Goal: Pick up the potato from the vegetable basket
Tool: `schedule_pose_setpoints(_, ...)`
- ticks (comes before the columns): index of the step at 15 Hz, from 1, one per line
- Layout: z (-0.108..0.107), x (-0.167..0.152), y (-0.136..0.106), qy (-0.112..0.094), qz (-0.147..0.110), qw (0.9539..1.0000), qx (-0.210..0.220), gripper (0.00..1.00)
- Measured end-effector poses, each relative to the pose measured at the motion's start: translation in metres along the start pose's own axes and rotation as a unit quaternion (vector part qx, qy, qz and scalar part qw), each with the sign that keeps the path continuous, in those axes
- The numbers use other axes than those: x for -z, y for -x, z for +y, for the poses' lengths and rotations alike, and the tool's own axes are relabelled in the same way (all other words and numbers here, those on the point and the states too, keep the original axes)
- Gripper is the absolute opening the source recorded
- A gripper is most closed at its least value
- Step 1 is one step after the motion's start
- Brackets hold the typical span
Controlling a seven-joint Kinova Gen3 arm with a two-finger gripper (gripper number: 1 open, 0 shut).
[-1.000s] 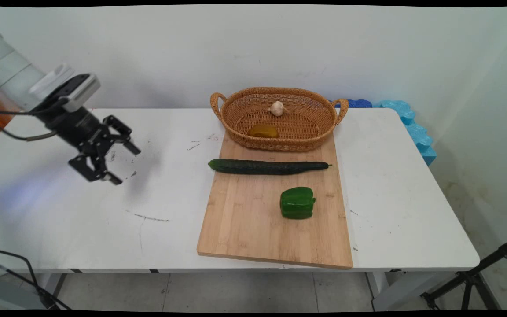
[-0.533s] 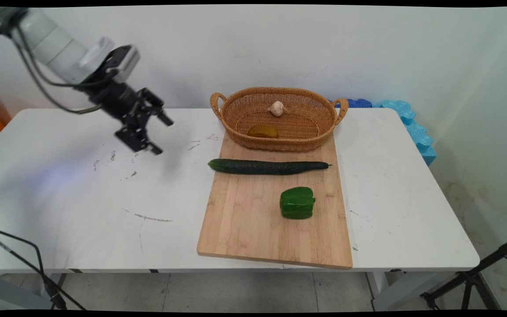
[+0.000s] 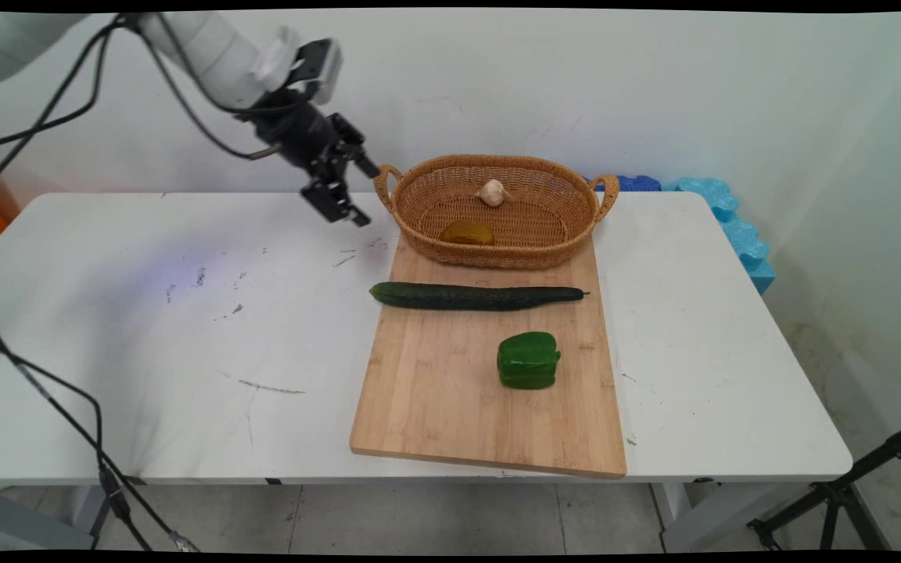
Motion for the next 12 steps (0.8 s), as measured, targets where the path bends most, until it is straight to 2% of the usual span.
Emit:
schedule_pose_setpoints(6, -0.038, -0.051, -0.042, -0.013, -0.014, 0.9998, 0.008, 1.00)
schedule_pose_setpoints(12, -0.063, -0.098, -0.062, -0.009, -0.027, 0.9990, 0.035, 1.00)
